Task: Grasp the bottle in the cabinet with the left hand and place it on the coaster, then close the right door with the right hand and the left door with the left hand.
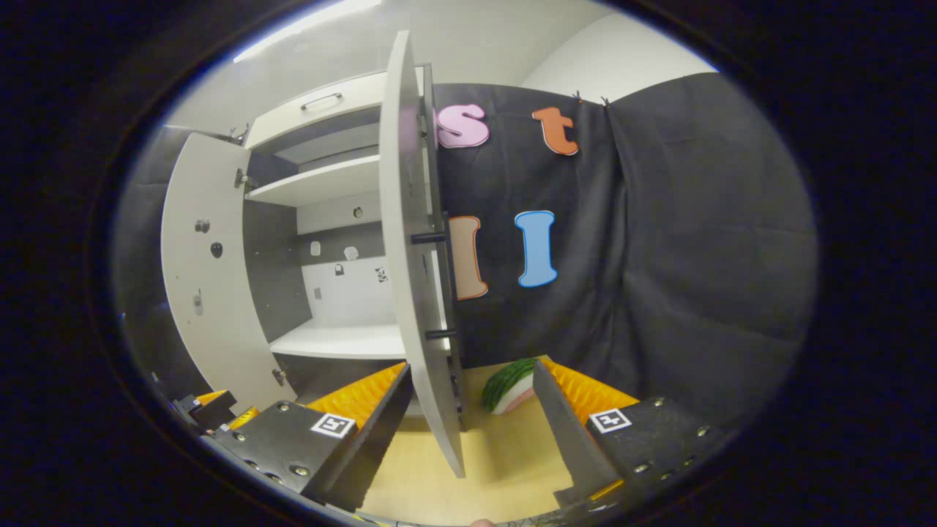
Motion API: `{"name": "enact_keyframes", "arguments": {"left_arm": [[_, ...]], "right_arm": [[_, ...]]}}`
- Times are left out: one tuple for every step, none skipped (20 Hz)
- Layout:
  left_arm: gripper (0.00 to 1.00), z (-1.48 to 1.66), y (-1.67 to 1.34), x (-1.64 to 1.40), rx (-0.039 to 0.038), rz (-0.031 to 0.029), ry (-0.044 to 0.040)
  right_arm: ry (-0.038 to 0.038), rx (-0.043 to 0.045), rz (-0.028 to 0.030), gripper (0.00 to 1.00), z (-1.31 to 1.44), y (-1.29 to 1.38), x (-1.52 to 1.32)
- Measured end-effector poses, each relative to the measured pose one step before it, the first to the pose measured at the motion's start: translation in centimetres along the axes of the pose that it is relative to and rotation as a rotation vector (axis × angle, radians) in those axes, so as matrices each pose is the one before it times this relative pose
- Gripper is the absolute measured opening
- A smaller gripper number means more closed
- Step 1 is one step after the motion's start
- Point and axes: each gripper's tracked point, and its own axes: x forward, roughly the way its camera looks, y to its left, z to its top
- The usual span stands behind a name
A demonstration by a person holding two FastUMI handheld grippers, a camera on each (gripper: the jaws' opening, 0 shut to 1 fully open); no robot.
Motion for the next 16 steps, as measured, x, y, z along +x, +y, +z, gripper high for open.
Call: {"name": "enact_keyframes", "arguments": {"left_arm": [[0.86, 0.268, 0.403, -0.108, -0.00701, 0.01261, 0.00688], [0.86, 0.125, 0.280, -0.084, -0.00680, 0.00633, 0.00722], [0.86, -0.094, 0.395, -0.143, -0.00084, 0.00951, 0.01284], [0.86, -0.115, 0.596, -0.144, 0.00367, 0.01313, 0.00980], [0.87, 0.087, 0.557, -0.187, 0.00256, 0.01162, 0.00414], [0.87, -0.057, 0.441, -0.211, 0.00474, 0.00838, 0.00289], [0.87, -0.021, 0.470, -0.182, 0.00826, 0.00764, 0.00235], [0.87, -0.188, 0.424, -0.197, 0.00742, 0.00510, 0.00535], [0.87, -0.068, 0.289, -0.168, 0.00654, 0.00118, 0.00662], [0.87, -0.086, 0.402, -0.210, 0.00423, 0.00265, 0.00487], [0.87, 0.142, 0.297, -0.146, 0.00128, -0.00013, -0.00103], [0.87, 0.134, 0.276, -0.229, 0.00048, 0.00186, -0.00292], [0.87, 0.113, 0.201, -0.204, -0.00100, -0.00057, -0.00074], [0.87, 0.206, 0.102, -0.264, 0.00000, -0.00275, -0.00365], [0.87, 0.237, 0.179, -0.207, 0.00013, -0.00199, -0.00448], [0.87, 0.190, 0.218, -0.183, 0.00059, -0.00180, -0.00398]], "right_arm": [[-0.00020, -0.00064, 0.01090, 1.00, 0.339, -0.177, 0.870], [-0.00519, -0.00638, 0.00437, 1.00, 0.416, -0.433, 0.740], [-0.00300, -0.00583, 0.00727, 1.00, 0.331, -0.164, 0.745], [-0.00027, -0.00361, 0.00393, 1.00, 0.045, 0.103, 0.731], [0.00391, 0.00113, 0.01141, 1.00, -0.106, 0.014, 0.604], [0.00476, 0.00048, 0.00194, 1.00, -0.059, -0.035, 0.757], [0.00213, -0.00060, 0.00319, 1.00, 0.067, -0.100, 0.329], [0.00429, 0.00378, 0.01765, 1.00, -0.043, 0.344, 0.041], [0.00136, 0.00091, 0.00459, 0.99, 0.008, 0.188, 0.090], [0.00026, -0.00778, 0.00669, 0.98, 0.007, 0.112, 0.049], [0.00134, -0.01180, 0.00572, 0.98, -0.033, 0.299, 0.006], [-0.00419, -0.01487, 0.00376, 0.98, 0.126, 0.498, 0.018], [-0.00130, -0.01356, 0.00986, 0.98, 0.074, 0.594, -0.029], [0.00179, -0.00280, 0.01495, 0.98, -0.200, 0.837, 0.039], [0.00281, 0.00542, 0.02225, 0.98, -0.060, 0.968, 0.233], [0.00048, 0.00781, 0.02228, 0.98, -0.179, 1.114, 0.171]]}}
